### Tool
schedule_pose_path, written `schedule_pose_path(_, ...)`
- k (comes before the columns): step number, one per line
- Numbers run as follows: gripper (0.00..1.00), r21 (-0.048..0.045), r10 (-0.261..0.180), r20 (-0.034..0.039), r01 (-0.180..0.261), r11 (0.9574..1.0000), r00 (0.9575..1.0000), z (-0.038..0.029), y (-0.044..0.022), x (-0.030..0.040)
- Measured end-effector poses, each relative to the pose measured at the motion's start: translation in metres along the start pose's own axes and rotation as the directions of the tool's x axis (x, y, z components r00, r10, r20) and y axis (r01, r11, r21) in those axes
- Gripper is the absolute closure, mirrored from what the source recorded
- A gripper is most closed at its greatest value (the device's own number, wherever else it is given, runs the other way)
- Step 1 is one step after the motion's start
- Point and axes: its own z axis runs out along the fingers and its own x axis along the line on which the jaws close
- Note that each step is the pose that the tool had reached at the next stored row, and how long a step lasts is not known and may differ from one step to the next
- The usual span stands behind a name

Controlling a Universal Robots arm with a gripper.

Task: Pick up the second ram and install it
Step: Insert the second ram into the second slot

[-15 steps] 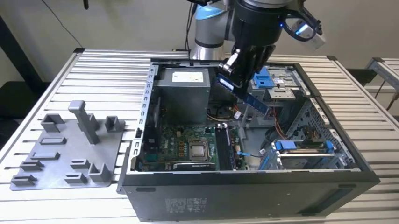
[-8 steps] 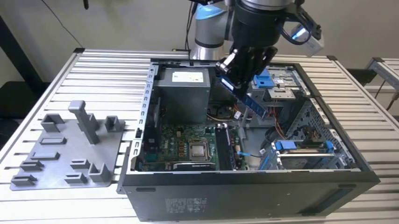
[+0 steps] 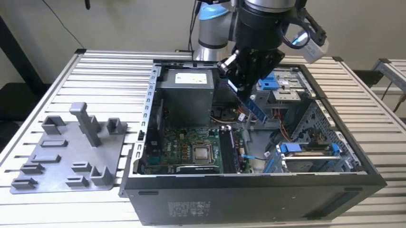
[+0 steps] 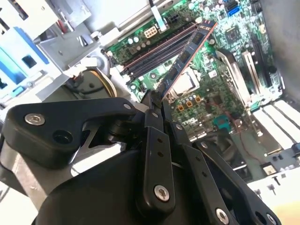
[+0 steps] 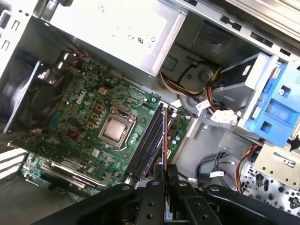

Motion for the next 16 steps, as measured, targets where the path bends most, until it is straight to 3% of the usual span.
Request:
schedule_pose_path(4, 0.86, 0.0012, 0.069, -0.0007, -0.069, 0.9976, 0.9976, 0.0013, 0.0, 0.0)
schedule_pose_path(8, 0.86, 0.0027, 0.138, -0.0011, -0.138, 0.9904, 0.9904, 0.0024, -0.0001, 0.0)
schedule_pose_path(12, 0.86, 0.0045, 0.209, 0.0, -0.209, 0.9779, 0.9779, 0.0036, -0.0001, 0.0001)
schedule_pose_path(16, 0.86, 0.0065, 0.276, 0.0023, -0.276, 0.9611, 0.9611, 0.0047, -0.0002, 0.0002)
